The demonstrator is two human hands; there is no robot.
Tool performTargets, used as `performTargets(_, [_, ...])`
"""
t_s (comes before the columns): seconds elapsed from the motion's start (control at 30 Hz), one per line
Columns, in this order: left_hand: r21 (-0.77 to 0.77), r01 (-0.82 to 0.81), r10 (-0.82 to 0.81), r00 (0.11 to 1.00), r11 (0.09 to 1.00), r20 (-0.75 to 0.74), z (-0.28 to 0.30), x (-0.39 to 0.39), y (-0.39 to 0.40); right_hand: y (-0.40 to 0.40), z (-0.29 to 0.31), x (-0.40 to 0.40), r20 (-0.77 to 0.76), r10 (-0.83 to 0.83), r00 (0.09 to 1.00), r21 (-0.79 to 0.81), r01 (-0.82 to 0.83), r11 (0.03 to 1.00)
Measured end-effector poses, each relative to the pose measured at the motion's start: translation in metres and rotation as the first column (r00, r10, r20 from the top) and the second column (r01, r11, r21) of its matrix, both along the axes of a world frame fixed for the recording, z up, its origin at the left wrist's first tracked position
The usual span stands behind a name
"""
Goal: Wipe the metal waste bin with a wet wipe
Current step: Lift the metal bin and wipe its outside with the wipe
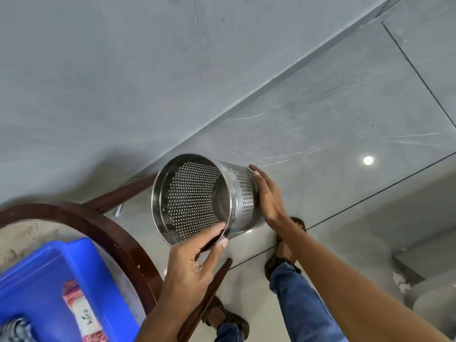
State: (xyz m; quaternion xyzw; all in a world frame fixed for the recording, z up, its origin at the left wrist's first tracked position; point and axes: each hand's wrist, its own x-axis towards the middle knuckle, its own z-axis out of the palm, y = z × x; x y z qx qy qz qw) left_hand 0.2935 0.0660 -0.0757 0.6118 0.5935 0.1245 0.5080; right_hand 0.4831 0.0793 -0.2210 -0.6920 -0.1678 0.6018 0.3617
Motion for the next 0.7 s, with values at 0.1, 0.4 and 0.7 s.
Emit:
performTargets(0.1, [0.003, 0.085, -0.085, 0.996, 0.996, -0.024, -0.002, 0.007, 0.006, -0.007, 0.007, -0.007, -0.045, 0.013, 0.999, 0.064, -0.011, 0.998])
performTargets(0.4, [-0.031, 0.112, -0.116, 0.975, 0.993, -0.190, -0.009, 0.025, 0.021, -0.014, 0.044, -0.039, -0.190, -0.048, 0.981, 0.213, 0.089, 0.973])
performTargets(0.7, [0.061, -0.074, 0.087, 0.966, 0.995, -0.243, -0.008, 0.005, 0.022, 0.004, 0.056, -0.053, 0.113, 0.214, 0.970, 0.299, -0.239, 0.924])
